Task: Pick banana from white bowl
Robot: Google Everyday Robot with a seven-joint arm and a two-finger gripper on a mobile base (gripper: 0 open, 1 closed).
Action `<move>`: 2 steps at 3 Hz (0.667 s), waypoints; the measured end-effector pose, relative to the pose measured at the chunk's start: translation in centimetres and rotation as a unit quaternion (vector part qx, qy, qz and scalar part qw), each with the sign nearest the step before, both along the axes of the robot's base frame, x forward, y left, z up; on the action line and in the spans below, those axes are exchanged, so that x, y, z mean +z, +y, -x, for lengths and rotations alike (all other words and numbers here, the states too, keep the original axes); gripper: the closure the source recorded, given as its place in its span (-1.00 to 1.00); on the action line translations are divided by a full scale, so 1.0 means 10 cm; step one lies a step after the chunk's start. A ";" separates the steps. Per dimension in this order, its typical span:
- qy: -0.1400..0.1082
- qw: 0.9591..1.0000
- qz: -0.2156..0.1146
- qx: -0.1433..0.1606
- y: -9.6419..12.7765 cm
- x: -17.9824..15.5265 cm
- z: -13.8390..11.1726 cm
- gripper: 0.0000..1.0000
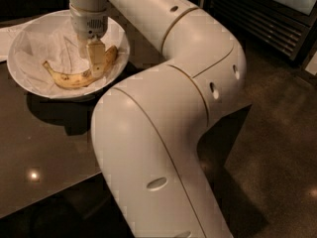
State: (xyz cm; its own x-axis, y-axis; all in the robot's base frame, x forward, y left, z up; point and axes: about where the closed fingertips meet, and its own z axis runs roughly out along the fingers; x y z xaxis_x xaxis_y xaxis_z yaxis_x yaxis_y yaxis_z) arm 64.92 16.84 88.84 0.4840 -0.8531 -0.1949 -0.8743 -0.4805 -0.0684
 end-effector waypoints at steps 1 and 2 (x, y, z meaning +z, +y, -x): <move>0.009 1.000 -0.002 0.001 0.02 -0.07 -0.01 -0.18; 0.016 1.000 -0.002 0.004 0.04 -0.12 -0.02 -0.18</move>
Offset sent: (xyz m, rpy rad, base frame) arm -0.0268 -0.0266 -0.0097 -0.1091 0.1688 0.0430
